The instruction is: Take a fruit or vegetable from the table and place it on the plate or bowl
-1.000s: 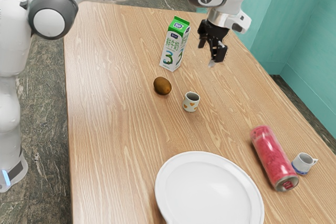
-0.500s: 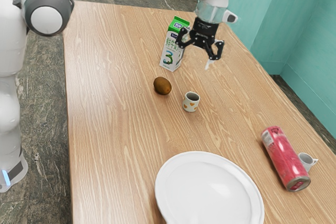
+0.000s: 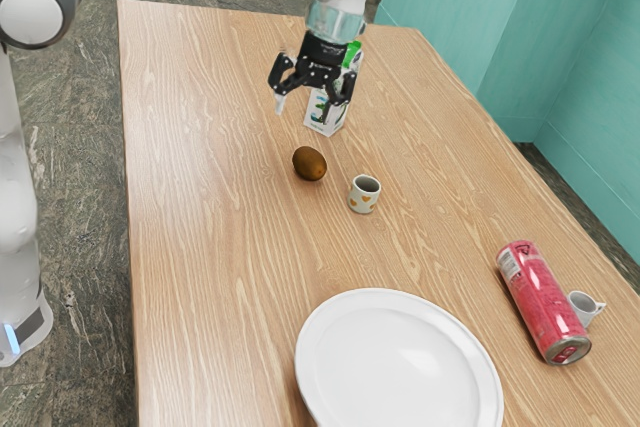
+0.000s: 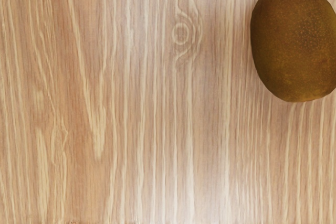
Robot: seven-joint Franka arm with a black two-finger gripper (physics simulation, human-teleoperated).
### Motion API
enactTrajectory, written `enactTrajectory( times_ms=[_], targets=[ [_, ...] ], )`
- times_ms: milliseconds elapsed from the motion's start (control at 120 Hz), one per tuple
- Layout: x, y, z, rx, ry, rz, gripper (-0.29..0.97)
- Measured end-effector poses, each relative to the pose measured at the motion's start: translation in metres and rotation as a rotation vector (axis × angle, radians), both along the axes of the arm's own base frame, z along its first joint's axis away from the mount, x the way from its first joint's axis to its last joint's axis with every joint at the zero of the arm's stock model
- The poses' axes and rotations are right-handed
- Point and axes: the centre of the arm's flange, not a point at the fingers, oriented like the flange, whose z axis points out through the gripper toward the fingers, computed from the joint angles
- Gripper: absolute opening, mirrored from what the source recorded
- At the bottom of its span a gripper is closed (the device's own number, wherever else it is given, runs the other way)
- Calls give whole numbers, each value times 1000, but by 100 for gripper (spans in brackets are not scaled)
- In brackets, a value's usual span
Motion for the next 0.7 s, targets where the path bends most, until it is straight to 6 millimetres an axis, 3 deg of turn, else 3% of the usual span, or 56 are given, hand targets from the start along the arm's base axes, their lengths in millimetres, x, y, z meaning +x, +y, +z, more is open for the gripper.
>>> enactTrajectory(
  times_ms=[92,167,233,367,458,517,558,608,700],
  targets=[
    [-3,-12,-24,-1,58,30,68],
    [-27,3,-38,-16,80,102,68],
    [-43,20,-36,-23,73,167,68],
    [-59,33,-24,-21,64,236,68],
    [-52,43,-43,-41,93,292,68],
    [-50,41,-83,-68,126,331,68],
    [-46,39,-99,-75,123,351,68],
    [-41,39,-105,-76,100,375,68],
    [-34,41,-94,-65,32,408,68]
  ],
)
